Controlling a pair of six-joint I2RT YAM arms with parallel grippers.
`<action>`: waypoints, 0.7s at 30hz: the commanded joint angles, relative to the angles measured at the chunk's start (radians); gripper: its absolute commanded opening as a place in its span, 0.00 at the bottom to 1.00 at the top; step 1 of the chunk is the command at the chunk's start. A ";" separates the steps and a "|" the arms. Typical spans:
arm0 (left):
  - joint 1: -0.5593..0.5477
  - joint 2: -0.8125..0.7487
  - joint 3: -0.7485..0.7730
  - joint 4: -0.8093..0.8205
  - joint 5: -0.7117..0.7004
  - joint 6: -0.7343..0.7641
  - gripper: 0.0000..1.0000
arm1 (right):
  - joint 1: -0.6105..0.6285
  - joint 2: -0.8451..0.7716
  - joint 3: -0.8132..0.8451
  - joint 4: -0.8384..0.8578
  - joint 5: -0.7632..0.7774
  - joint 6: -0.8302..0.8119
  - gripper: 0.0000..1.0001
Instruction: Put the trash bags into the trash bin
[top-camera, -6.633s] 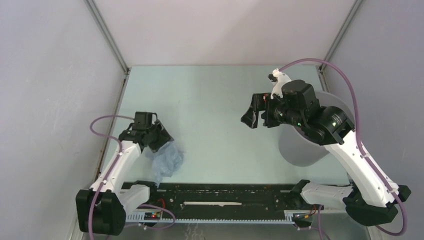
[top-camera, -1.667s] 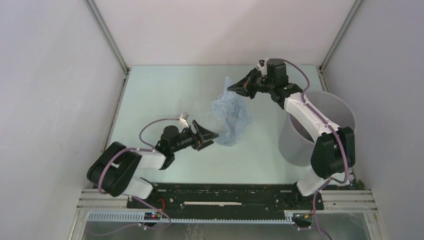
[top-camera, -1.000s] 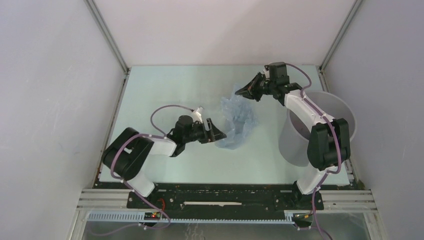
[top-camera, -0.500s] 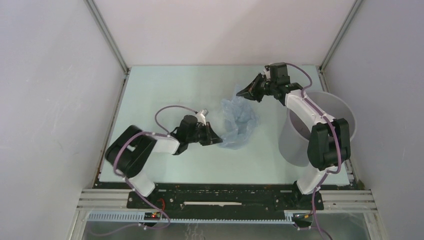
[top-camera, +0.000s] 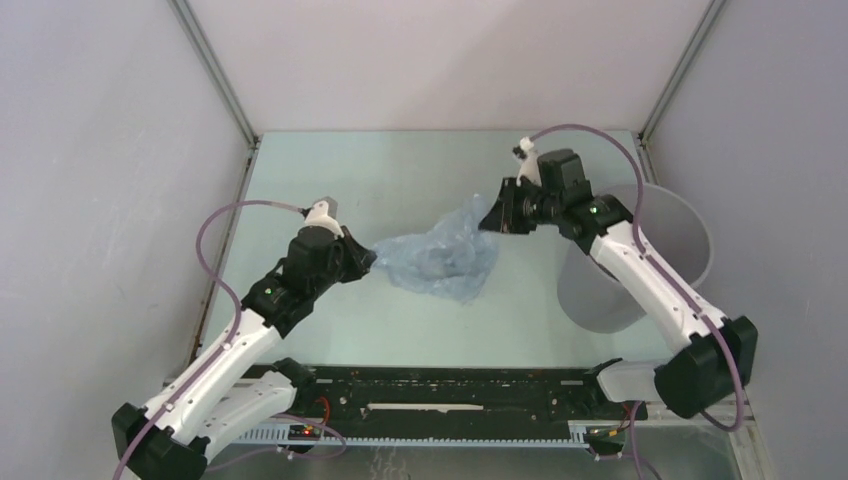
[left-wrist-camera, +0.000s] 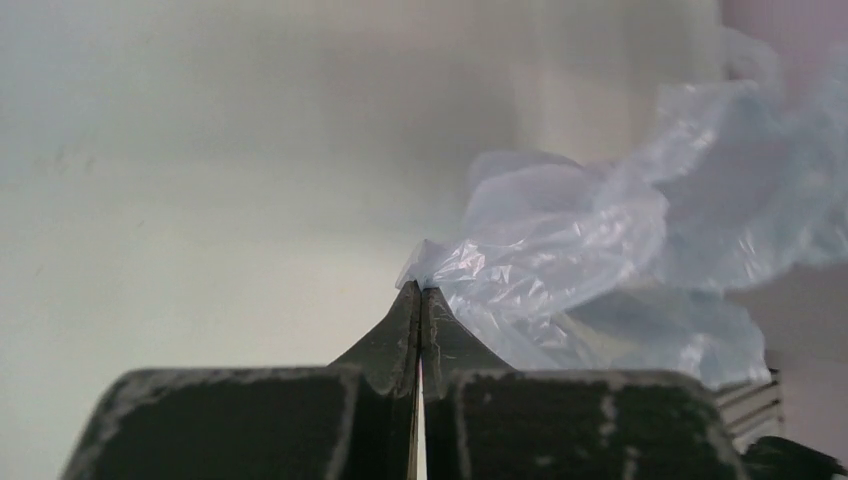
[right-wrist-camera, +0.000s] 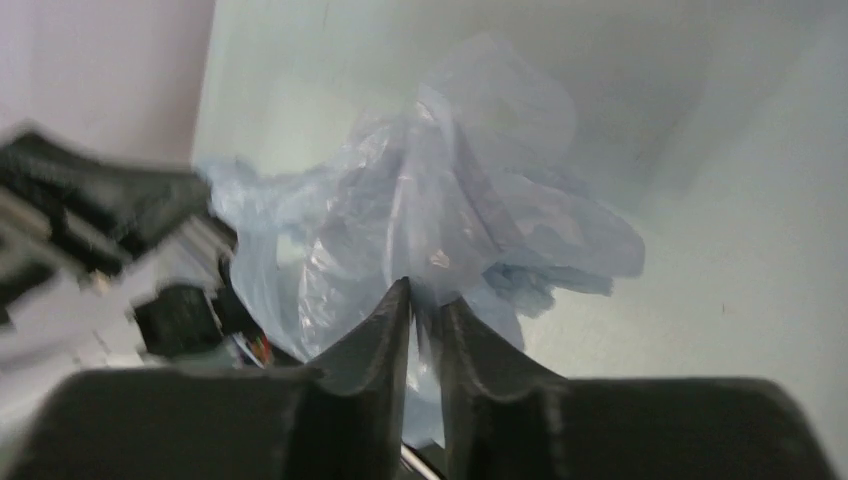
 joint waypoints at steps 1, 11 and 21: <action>0.005 -0.017 0.031 -0.204 -0.087 0.048 0.00 | 0.031 -0.097 -0.130 -0.053 -0.058 -0.121 0.32; 0.005 -0.091 -0.011 -0.117 0.081 0.095 0.00 | -0.003 -0.167 -0.190 -0.150 -0.114 -0.038 0.77; 0.005 -0.176 -0.085 -0.117 0.104 0.073 0.00 | -0.077 -0.094 -0.099 -0.167 -0.110 -0.050 0.80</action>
